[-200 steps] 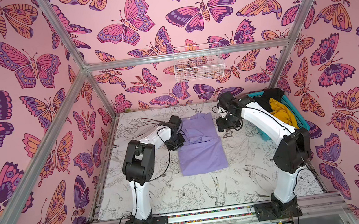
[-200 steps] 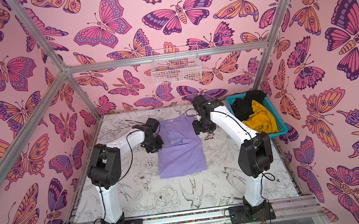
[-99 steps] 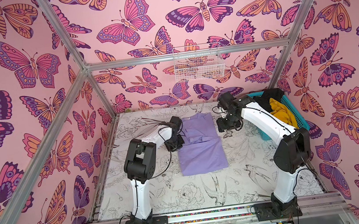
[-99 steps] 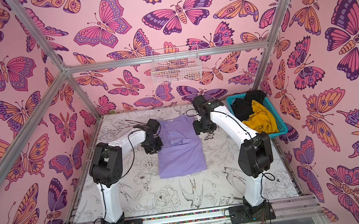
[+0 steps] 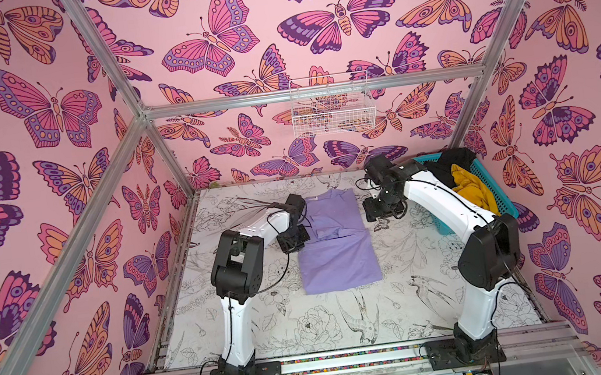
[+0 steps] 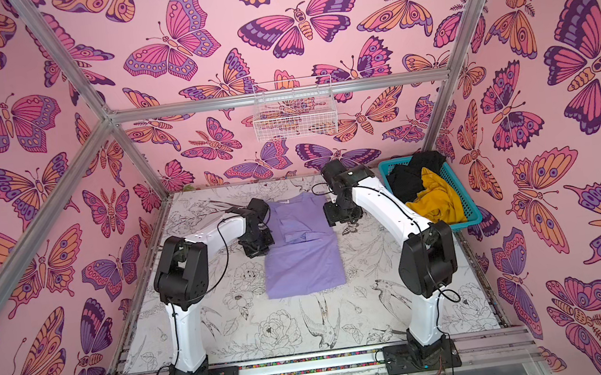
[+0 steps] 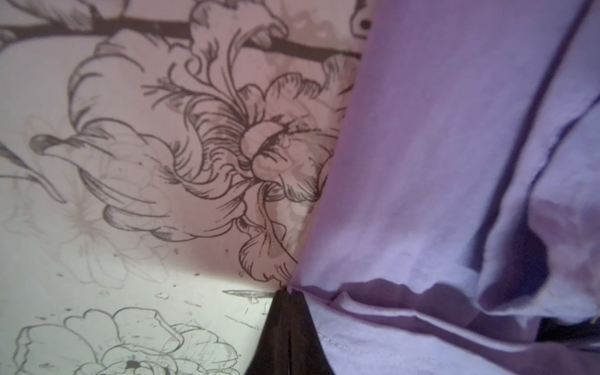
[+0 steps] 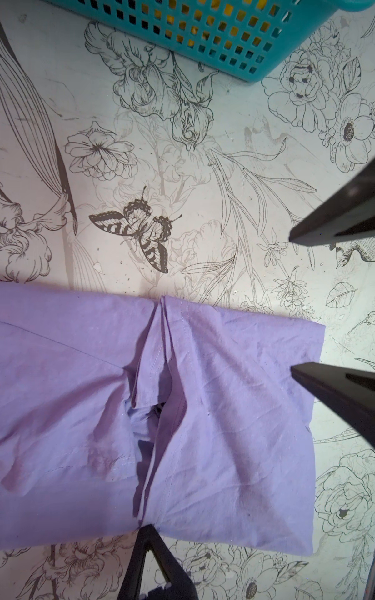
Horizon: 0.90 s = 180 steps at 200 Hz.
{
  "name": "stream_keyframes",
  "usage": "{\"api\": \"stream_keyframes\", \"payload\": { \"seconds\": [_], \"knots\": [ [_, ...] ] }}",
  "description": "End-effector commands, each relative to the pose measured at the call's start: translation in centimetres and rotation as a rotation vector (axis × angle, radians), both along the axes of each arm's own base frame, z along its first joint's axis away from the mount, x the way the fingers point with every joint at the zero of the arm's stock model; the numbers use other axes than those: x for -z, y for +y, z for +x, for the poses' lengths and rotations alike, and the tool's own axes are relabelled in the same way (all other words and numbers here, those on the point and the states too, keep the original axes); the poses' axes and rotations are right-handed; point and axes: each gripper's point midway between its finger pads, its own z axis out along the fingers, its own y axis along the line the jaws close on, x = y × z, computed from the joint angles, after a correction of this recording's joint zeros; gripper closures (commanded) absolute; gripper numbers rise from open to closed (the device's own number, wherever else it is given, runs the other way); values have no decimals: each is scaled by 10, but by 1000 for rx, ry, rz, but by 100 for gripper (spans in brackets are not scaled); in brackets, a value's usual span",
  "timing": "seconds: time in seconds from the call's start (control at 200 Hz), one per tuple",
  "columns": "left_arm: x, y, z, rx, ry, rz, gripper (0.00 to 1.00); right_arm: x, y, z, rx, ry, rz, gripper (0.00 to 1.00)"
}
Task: Fold and stack t-shirts
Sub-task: Smooth out the T-shirt at the center of the board.
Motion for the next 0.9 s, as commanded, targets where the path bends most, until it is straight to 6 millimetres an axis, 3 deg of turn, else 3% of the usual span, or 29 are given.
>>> {"api": "stream_keyframes", "payload": {
  "seconds": [0.0,0.331,0.671,0.897],
  "knots": [
    [2,8,-2,2,22,36,100,-2,1,-2,4,2,-9,37],
    [-34,11,7,76,-111,229,100,9,5,-3,3,29,-4,37],
    [-35,2,21,107,-135,234,100,14,6,-5,-4,40,-11,37],
    [-25,2,28,137,-134,268,100,20,6,-8,-6,58,-16,37]
  ]
}}
